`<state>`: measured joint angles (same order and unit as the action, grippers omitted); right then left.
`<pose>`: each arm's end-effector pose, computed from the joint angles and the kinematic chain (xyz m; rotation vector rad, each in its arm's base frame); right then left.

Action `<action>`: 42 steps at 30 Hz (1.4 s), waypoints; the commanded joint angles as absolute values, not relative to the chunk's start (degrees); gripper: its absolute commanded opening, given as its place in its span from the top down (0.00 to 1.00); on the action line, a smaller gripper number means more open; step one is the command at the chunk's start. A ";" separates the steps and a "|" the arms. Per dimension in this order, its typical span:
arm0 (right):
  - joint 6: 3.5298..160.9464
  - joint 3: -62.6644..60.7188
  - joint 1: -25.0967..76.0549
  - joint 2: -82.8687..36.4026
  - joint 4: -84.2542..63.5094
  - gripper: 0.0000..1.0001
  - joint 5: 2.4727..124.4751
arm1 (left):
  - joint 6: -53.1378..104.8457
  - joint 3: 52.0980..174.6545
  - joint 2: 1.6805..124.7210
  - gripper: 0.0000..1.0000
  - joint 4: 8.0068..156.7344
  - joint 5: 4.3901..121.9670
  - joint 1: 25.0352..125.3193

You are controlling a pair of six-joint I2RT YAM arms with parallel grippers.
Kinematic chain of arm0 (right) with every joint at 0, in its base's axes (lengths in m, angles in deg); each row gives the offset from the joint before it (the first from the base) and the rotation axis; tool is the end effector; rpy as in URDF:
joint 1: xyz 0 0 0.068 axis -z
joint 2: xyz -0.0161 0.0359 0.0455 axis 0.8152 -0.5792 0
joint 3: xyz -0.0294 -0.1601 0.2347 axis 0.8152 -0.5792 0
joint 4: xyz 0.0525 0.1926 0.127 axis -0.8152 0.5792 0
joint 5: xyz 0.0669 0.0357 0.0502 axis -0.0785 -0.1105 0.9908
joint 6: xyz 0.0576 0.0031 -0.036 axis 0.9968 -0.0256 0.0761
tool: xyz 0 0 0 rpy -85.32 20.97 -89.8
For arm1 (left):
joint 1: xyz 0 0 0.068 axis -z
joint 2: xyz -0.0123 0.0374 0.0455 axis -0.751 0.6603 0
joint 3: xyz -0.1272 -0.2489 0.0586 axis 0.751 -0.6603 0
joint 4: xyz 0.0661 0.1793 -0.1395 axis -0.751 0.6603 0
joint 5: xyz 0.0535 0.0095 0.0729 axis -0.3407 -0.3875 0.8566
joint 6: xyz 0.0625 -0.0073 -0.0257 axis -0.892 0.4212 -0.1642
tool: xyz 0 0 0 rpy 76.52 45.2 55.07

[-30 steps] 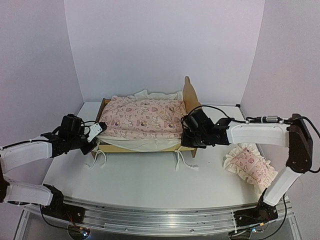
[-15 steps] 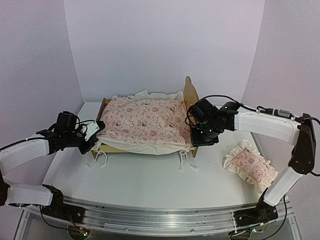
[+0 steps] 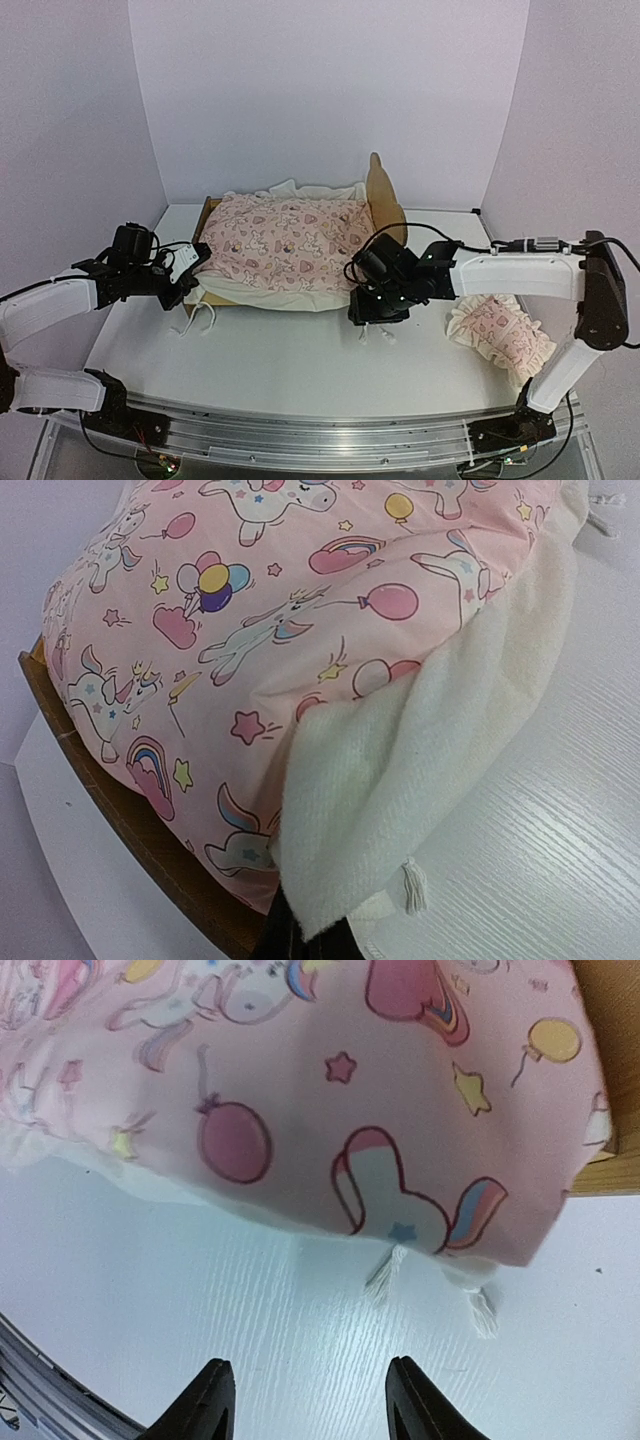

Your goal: Set up the pet bed

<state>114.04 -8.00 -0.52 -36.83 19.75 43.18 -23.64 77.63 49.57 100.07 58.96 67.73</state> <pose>0.2011 0.2678 0.2412 -0.2844 2.5509 0.3637 0.1928 -0.0791 0.2351 1.1787 1.9356 -0.0749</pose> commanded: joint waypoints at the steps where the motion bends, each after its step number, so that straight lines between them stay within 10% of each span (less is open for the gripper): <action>1: 120.11 -8.18 0.24 -40.55 5.20 0.46 42.36 | -22.83 80.98 49.04 1.00 100.06 57.31 67.40; 7: 123.08 -13.34 3.29 -42.13 -7.28 0.50 41.14 | -23.17 80.57 48.15 1.00 99.89 57.43 67.40; 14: 120.96 -15.78 5.33 -40.10 -10.32 1.00 39.22 | -23.38 79.97 47.61 1.00 99.33 57.86 67.40; 36: 118.12 2.32 7.16 -38.73 38.54 1.00 53.16 | -24.84 79.50 47.56 1.00 98.89 58.52 67.40; 42: 117.43 3.19 7.21 -39.64 44.21 0.71 47.84 | -27.67 79.24 47.03 0.93 102.81 53.45 67.40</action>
<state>118.00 0.95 6.78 -38.58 36.10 50.81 -24.77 77.65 48.50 100.09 57.91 67.66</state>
